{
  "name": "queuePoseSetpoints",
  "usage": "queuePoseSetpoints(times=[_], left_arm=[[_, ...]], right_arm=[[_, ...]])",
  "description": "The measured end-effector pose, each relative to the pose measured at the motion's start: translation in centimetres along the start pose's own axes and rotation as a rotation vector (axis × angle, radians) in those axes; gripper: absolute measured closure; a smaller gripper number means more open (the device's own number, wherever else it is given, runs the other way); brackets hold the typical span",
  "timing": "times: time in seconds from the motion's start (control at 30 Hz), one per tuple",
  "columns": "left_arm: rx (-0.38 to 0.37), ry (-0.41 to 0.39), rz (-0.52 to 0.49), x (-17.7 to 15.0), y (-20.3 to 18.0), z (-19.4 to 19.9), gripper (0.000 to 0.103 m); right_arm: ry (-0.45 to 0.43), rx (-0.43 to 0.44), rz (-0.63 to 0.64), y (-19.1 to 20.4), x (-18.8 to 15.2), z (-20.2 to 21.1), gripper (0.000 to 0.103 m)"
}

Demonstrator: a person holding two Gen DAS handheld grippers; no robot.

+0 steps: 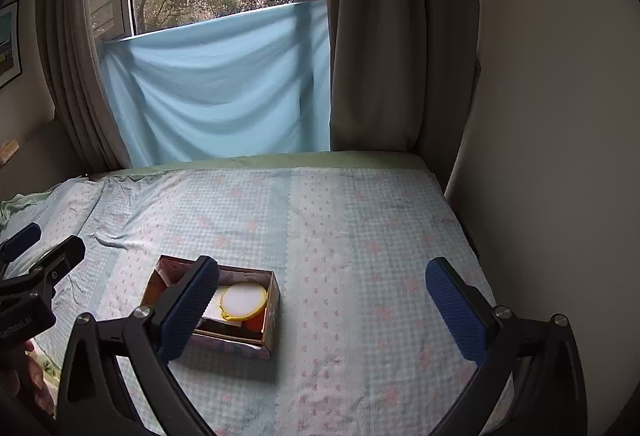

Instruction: Organize soft objects

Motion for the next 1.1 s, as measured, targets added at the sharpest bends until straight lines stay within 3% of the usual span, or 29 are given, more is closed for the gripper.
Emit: queuePoseSetpoints(times=[1.1], left_arm=[[0.020,-0.036,-0.002,0.1,-1.4,1.1,0.000]], right_arm=[[-0.050,0.002,-0.008,-1.1,0.3,1.5,0.000]])
Point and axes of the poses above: each gripper's, at about its wrist camera, not at the fingertips, and z roughly against the way its jaws point, y to its left, x to its top, the point moved 10 cm from there along -z, roughly the way its jaws point, and after that the axes turned 2 degrees about -z, right-handed, at the moved point
